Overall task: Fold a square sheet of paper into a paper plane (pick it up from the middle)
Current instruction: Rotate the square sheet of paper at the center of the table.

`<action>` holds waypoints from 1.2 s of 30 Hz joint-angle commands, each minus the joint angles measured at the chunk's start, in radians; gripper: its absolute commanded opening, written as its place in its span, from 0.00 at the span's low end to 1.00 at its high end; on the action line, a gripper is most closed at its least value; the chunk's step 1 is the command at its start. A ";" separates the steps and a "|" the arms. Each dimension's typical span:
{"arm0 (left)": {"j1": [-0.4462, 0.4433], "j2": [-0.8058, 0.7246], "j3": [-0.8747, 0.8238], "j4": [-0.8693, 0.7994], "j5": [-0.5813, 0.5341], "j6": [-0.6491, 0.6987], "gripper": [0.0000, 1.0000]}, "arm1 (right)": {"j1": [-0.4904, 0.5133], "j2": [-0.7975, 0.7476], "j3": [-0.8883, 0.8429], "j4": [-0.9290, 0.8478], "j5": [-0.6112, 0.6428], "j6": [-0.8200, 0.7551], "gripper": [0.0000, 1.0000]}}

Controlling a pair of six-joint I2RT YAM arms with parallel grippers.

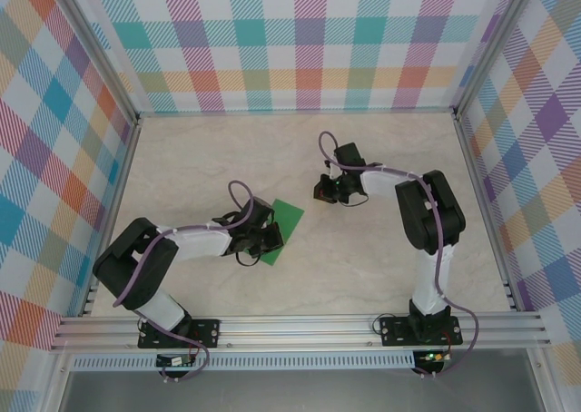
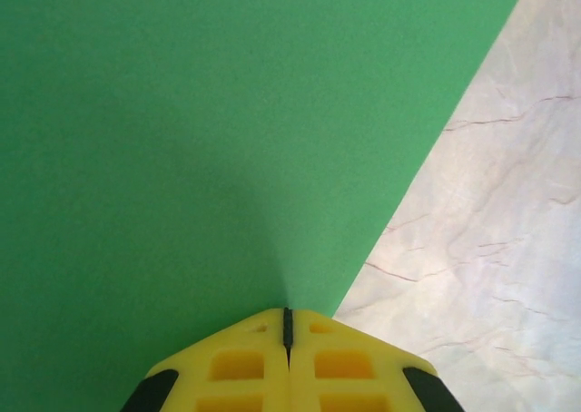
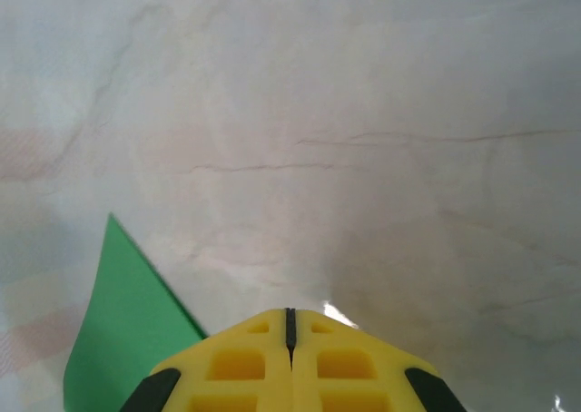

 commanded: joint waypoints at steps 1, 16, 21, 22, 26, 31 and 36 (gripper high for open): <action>0.000 -0.007 0.005 -0.263 -0.148 0.221 0.00 | 0.068 -0.060 -0.026 0.011 -0.036 -0.037 0.04; 0.036 -0.062 0.034 -0.229 -0.044 0.411 0.00 | 0.175 0.070 0.037 -0.014 -0.040 0.042 0.02; 0.035 -0.091 0.037 -0.117 -0.003 0.286 0.00 | 0.175 0.013 -0.072 -0.023 0.079 0.116 0.02; 0.033 -0.097 0.034 -0.090 0.003 0.241 0.00 | 0.175 -0.012 -0.102 -0.028 0.121 0.146 0.02; -0.014 -0.113 0.015 0.018 -0.040 0.045 0.00 | 0.175 -0.109 -0.215 -0.062 0.268 0.314 0.02; -0.085 -0.102 -0.018 0.153 -0.125 -0.166 0.00 | 0.175 -0.207 -0.338 -0.081 0.370 0.526 0.00; -0.140 -0.029 -0.037 0.336 -0.156 -0.329 0.00 | 0.177 -0.217 -0.385 -0.037 0.341 0.599 0.00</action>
